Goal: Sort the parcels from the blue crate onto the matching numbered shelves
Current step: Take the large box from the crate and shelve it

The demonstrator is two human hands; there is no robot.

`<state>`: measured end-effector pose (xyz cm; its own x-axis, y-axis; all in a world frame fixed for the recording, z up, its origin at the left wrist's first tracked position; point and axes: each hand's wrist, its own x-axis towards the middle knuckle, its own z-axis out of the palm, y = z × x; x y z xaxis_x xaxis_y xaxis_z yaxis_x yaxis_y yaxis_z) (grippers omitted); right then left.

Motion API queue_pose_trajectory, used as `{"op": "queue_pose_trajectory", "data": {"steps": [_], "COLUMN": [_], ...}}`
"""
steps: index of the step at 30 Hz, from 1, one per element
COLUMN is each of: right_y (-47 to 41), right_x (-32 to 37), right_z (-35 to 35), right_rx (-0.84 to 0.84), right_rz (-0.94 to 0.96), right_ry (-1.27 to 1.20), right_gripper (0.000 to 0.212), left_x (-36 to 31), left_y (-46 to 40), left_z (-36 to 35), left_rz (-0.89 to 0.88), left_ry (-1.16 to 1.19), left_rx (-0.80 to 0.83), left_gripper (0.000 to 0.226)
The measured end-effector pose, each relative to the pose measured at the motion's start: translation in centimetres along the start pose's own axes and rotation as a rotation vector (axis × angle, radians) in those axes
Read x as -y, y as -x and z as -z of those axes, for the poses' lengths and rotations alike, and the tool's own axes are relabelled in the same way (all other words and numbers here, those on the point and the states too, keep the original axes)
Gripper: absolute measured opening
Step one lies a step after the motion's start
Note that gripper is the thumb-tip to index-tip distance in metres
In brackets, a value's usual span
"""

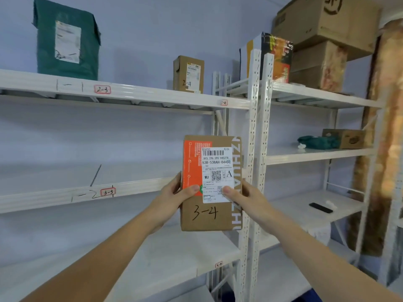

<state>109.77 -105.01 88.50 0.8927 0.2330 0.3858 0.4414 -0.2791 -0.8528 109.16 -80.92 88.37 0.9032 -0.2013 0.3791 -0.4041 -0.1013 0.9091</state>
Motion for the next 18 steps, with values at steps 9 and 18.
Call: {"op": "queue_pose_trajectory", "data": {"steps": [9, 18], "right_y": [-19.1, -34.5], "right_x": [-4.2, -11.0], "right_z": [2.3, 2.0], "right_rx": [-0.011, 0.023], "right_rz": [0.127, 0.155], "right_ry": [0.141, 0.239], "right_gripper": [0.043, 0.044], "left_x": [2.8, 7.2], "left_y": [-15.9, -27.6], "left_z": [3.9, 5.2], "left_rz": [-0.087, -0.022], "left_ry": [-0.219, -0.525], "left_rx": [-0.176, -0.355], "left_gripper": [0.062, 0.049]}}
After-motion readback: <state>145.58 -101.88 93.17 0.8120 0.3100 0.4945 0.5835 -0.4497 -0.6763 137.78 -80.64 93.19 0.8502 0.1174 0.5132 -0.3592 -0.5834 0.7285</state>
